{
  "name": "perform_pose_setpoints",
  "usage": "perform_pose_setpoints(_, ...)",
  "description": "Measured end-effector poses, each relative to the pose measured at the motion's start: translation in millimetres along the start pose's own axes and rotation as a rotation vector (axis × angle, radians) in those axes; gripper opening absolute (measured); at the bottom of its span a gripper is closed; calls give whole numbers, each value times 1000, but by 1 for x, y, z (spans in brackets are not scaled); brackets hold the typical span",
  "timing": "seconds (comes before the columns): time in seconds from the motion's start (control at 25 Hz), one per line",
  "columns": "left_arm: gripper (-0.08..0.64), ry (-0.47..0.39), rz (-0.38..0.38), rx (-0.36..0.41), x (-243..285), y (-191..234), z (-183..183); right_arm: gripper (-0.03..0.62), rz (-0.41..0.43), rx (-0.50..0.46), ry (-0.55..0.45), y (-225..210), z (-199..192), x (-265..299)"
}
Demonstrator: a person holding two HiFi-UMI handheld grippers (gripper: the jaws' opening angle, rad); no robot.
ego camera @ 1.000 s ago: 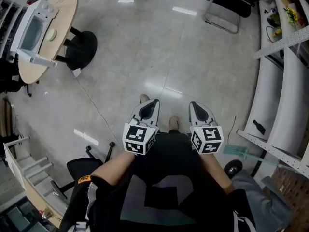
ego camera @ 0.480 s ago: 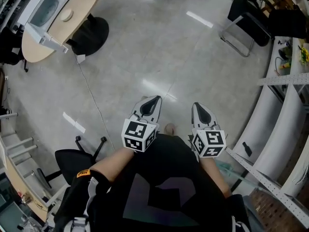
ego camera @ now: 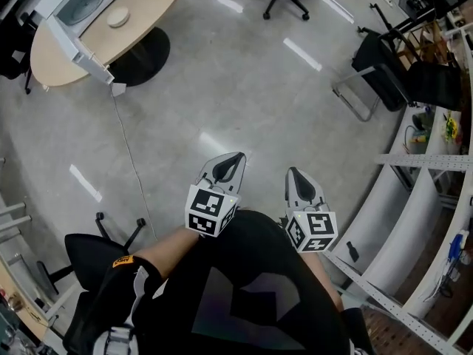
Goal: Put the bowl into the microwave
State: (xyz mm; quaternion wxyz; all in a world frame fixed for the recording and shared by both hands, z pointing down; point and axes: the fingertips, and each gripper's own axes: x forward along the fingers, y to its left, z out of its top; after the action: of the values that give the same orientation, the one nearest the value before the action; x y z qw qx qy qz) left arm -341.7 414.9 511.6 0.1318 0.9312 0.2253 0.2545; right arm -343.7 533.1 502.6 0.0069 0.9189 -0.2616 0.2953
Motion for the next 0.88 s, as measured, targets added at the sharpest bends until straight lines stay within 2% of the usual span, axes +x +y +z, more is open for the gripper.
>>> perform_pose_setpoints(0.24, 48, -18, -35, 9, -8, 33, 22, 15, -12, -44, 4, 27, 24, 27)
perform_pose_setpoints(0.4, 48, -42, -26, 15, -11, 56, 36, 15, -8, -80, -3, 43, 40, 44)
perform_pose_setpoints(0.68, 48, -103, 37, 19, -19, 93, 66, 15, 49, -141, -35, 67, 73, 76)
perform_pose_setpoints(0.88, 48, -118, 105, 0, -25, 122, 73, 15, 119, -171, -38, 82, 87, 103)
